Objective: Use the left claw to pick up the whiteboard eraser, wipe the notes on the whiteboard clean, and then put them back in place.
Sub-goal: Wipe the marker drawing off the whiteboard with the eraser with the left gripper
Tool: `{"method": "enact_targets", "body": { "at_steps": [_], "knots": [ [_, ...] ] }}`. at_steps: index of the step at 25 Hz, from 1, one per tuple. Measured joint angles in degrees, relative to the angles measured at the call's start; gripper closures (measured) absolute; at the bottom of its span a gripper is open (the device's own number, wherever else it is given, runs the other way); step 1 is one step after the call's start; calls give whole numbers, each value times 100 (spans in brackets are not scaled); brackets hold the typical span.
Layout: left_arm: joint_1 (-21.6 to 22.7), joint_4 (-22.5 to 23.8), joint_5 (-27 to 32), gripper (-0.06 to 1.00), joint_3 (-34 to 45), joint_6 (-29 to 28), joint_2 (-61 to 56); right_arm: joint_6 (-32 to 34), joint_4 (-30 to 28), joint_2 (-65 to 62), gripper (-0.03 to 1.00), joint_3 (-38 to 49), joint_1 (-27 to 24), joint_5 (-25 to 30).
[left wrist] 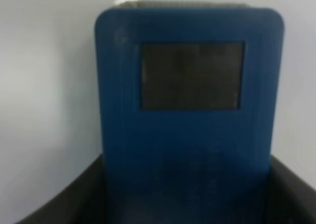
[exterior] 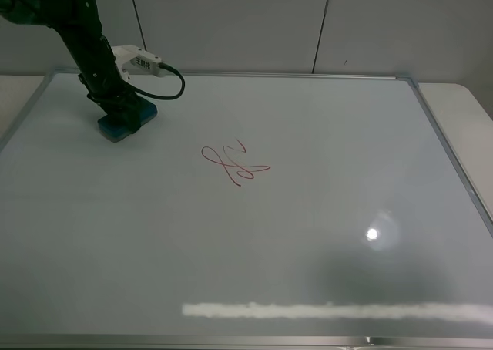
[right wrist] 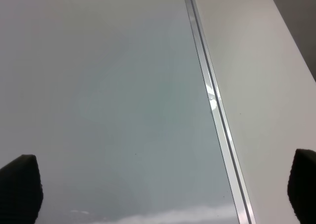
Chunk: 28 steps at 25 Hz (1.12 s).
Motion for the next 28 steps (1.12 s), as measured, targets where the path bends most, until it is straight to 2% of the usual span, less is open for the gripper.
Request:
{"method": "enact_targets", "body": {
  "at_steps": [6,12,17,22,28],
  "knots": [
    [-259,221,37,40,6,-651,-310,0,0,0,-2,0,0,0],
    [-679,86,172,40,6,-1128,-699,0,0,0,-2,0,0,0],
    [-1002,51,210,40,6,-1934,-858,0,0,0,-2,0,0,0],
    [-1312,511,288,40,164,-2715,-898,0,0,0,-2,0,0,0],
    [-1488,732,58,40,916,-2893,-898,0,0,0,-2,0,0,0]
  ]
}}
